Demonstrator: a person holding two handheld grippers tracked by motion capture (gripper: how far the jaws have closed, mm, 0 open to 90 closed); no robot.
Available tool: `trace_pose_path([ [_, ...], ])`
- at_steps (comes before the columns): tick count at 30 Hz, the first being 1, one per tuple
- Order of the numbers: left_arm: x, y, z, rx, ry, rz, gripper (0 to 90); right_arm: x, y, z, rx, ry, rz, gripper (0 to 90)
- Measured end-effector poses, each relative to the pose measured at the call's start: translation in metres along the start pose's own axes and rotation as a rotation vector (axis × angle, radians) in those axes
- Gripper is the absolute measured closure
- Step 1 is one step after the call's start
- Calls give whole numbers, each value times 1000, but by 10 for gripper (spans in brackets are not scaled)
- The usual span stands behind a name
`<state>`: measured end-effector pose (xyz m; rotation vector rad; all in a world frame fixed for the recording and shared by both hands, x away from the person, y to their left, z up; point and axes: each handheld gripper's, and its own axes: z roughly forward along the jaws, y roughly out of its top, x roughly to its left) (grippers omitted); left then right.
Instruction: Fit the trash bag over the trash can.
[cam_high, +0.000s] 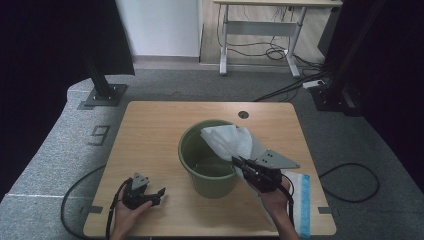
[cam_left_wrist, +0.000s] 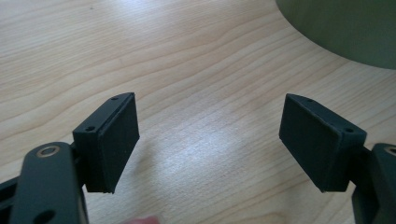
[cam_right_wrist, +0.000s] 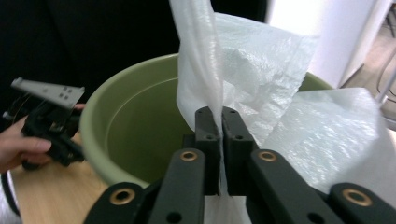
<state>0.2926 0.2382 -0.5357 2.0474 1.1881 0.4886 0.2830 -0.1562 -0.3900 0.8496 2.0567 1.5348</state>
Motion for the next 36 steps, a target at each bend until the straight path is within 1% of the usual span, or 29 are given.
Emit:
trace_pose_path([
  [3, 0, 0, 0, 0, 0, 2, 198, 3, -1, 1, 16, 30, -8, 764],
  [6, -1, 0, 0, 2, 0, 4, 197, 3, -3, 0, 13, 34, -3, 711],
  [7, -1, 0, 0, 2, 0, 4, 198, 3, -3, 0, 13, 34, -3, 711],
  [8, -1, 0, 0, 3, 0, 5, 198, 3, -4, 0, 3, 35, -3, 693],
  [9, -1, 0, 0, 4, 0, 6, 197, 3, -5, -2, -18, 49, 1, 625],
  [10, -1, 0, 0, 4, 1, 6, 197, 3, -5, -2, -18, 49, 1, 625],
  [11, -1, 0, 1, 5, 2, 7, 197, 5, -6, -3, -37, 53, -1, 573],
  [12, -1, 0, 1, 8, 2, 8, 197, 7, -6, -4, -44, 58, -8, 542],
  [13, -1, 0, 1, 8, 2, 8, 197, 7, -6, -4, -44, 58, -8, 542],
  [15, -1, 0, 2, 9, 0, 6, 197, 11, -5, -5, -56, 59, -18, 501],
  [16, -2, 0, 2, 11, -2, 5, 197, 13, -6, -6, -68, 53, -30, 485],
  [17, -2, 0, 2, 13, -2, 8, 197, 16, -5, -8, -92, 37, -37, 460],
  [20, -2, 0, 2, 13, -1, 8, 197, 18, -5, -10, -94, 39, -29, 438],
  [22, -2, 0, 2, 16, 3, 8, 197, 19, -4, -16, -104, 20, -24, 416],
  [23, -2, 0, 2, 16, 3, 8, 197, 19, -4, -16, -104, 20, -24, 416],
  [24, -2, 0, 3, 19, 7, 9, 197, 19, -4, -18, -111, 5, -22, 412],
  [27, -3, 0, 4, 28, 14, 18, 197, 15, -6, -25, -112, -17, -7, 386],
  [28, -3, 0, 3, 28, 13, 18, 197, 14, -10, -31, -112, -25, 1, 370],
  [29, -3, 0, 3, 28, 13, 18, 197, 14, -10, -31, -112, -25, 1, 370],
  [30, -3, 0, 3, 28, 12, 16, 197, 13, -17, -38, -118, -44, 9, 362],
  [31, -3, 0, 3, 28, 12, 16, 197, 13, -17, -38, -118, -44, 9, 362],
  [32, -2, 0, 3, 29, 13, 16, 197, 12, -21, -41, -123, -54, 13, 358],
  [33, -3, 0, 4, 31, 13, 15, 197, 9, -30, -49, -126, -74, 30, 350],
  [35, -3, 0, 4, 31, 12, 15, 197, 7, -39, -57, -127, -86, 37, 346],
  [36, -3, 0, 4, 32, 13, 16, 197, 7, -39, -57, -127, -86, 37, 346],
])
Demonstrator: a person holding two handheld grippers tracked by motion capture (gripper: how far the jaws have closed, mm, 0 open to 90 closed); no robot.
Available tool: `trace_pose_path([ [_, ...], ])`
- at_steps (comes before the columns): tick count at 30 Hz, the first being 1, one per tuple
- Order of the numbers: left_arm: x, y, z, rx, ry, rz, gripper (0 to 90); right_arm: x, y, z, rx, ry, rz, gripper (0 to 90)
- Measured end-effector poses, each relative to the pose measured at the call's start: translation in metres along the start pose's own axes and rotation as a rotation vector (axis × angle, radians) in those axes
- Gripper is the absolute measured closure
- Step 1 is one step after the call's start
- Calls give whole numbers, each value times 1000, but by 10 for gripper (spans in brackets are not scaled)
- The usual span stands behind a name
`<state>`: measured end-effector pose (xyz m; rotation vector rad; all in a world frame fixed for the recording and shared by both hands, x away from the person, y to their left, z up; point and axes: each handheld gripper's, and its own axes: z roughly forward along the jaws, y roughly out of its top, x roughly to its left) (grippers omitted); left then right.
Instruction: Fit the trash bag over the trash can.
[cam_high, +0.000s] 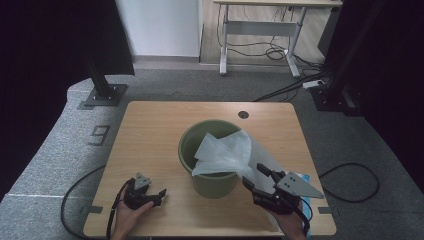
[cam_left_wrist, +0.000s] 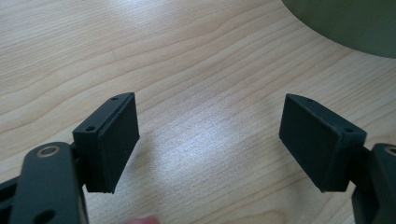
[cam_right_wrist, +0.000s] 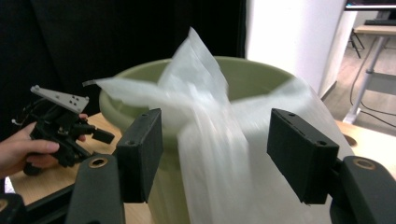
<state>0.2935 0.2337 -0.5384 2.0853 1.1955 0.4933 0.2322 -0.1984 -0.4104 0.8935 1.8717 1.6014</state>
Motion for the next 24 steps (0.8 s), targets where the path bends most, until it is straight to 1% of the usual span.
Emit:
trace_pose_path([
  [2, -1, 0, 1, 1, -3, 2, 198, -6, -9, -9, 26, -22, -9, 327],
  [3, -1, 0, 1, 1, -3, 4, 198, -6, -9, -9, 26, -22, -9, 327],
  [4, -1, 0, 1, 1, -2, 6, 198, -8, -12, -11, 30, -33, -7, 325],
  [5, -1, 1, 1, 1, -3, 6, 197, -10, -15, -14, 31, -38, 0, 323],
  [7, -1, 1, 0, 2, -1, 7, 197, -14, -26, -17, 56, -54, 15, 312],
  [8, -1, 1, 0, 2, -1, 7, 197, -14, -26, -17, 56, -54, 15, 312],
  [11, -1, 1, 0, -2, -3, 1, 197, -16, -44, -19, 94, -71, 30, 309],
  [13, -1, 1, -1, -9, -13, -6, 197, -18, -61, -20, 129, -81, 47, 309],
  [16, -2, 2, -3, -14, -9, -4, 198, -18, -83, -21, 177, -87, 61, 303],
  [18, -3, 3, -3, -11, -9, 0, 197, -19, -93, -23, 199, -85, 71, 300],
  [20, -3, 3, -2, -10, -9, 0, 198, -21, -98, -25, 205, -91, 81, 301],
  [21, -3, 3, -2, -9, -8, 2, 198, -21, -99, -26, 205, -96, 83, 310],
  [22, -3, 2, -2, -8, -8, 3, 197, -22, -100, -26, 208, -101, 83, 344],
  [24, -3, 2, -3, -12, -6, 2, 198, -23, -103, -26, 215, -123, 74, 516],
])
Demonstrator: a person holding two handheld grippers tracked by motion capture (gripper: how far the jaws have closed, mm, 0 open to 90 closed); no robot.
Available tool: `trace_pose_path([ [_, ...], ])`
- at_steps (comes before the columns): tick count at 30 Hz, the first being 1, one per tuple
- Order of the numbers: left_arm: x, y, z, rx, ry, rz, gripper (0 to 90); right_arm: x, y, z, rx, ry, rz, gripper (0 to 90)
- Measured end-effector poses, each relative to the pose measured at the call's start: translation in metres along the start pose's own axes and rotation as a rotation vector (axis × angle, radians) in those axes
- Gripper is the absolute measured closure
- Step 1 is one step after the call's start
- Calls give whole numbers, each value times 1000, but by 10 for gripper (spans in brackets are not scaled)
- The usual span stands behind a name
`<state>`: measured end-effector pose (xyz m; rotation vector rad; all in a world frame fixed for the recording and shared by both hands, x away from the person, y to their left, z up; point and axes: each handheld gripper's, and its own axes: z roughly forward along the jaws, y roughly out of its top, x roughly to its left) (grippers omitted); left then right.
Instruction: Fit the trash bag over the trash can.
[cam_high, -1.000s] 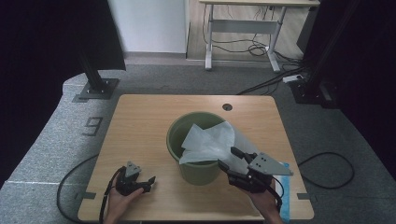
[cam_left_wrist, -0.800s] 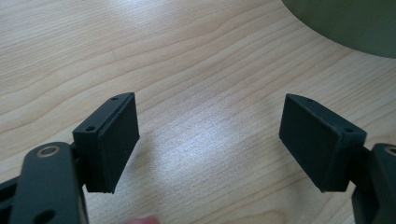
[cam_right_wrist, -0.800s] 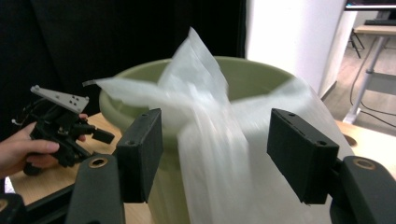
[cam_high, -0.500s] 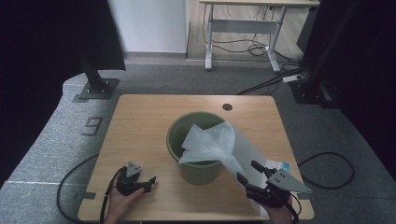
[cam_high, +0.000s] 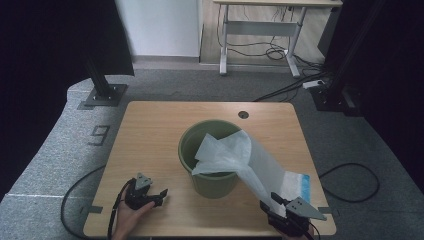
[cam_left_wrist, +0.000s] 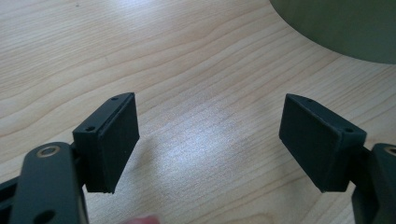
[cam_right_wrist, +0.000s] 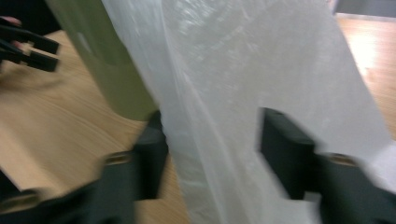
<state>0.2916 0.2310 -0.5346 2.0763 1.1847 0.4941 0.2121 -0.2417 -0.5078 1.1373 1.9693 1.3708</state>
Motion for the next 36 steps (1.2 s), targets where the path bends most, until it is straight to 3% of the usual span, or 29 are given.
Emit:
trace_pose_path([
  [3, 1, 0, -2, -11, 1, -7, 197, -5, 0, 1, 15, -13, 8, 758],
  [7, 0, 3, -3, -22, 8, -18, 197, -7, 9, -1, -45, -26, 14, 871],
  [12, -3, 5, -4, -22, -5, -5, 197, -4, 30, -4, -112, -27, -14, 881],
  [17, -4, 4, -4, -20, -6, -7, 198, 1, 62, -9, -162, -63, -16, 881],
  [25, 2, 4, -9, -42, 0, -34, 204, 18, 116, -8, -228, -38, -102, 881],
  [30, 3, 7, -16, -87, -23, -69, 204, 29, 132, 3, -224, -11, -127, 879],
  [36, 1, 11, -27, -163, -57, -106, 229, 43, 135, 21, -180, 30, -148, 850],
])
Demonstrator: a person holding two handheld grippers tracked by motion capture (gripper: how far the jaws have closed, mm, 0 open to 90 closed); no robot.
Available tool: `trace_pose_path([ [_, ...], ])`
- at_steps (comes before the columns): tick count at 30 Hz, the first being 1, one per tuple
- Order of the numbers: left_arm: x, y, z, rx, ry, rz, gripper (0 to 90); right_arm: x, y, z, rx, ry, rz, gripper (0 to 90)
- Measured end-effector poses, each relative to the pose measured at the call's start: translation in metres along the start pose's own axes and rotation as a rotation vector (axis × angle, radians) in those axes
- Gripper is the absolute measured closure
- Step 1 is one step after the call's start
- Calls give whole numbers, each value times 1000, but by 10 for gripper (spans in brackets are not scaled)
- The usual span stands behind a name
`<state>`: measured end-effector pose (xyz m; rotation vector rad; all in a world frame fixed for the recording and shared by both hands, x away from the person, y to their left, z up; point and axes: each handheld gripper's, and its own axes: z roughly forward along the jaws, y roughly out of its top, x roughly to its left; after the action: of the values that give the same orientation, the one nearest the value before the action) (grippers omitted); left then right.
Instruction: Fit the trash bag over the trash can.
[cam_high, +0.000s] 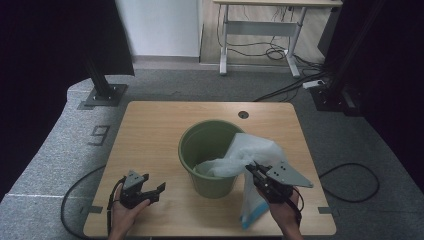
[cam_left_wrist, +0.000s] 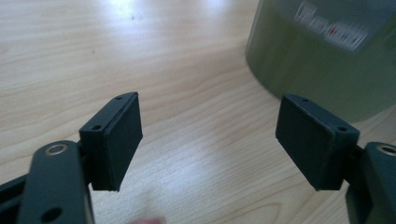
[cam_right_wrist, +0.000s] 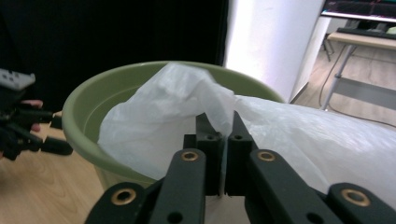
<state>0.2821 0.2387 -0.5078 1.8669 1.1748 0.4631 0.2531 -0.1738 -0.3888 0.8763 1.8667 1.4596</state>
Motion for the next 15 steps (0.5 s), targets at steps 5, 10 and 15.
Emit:
trace_pose_path([
  [5, -1, 1, -1, -2, -14, -10, 229, 7, -6, 5, 19, 15, -11, 625],
  [10, 0, -1, 1, 7, -15, -15, 231, 13, -19, -10, -4, 0, 34, 399],
  [15, 1, -2, 2, 7, -18, -22, 232, 23, -35, -23, 29, -60, 62, 319],
])
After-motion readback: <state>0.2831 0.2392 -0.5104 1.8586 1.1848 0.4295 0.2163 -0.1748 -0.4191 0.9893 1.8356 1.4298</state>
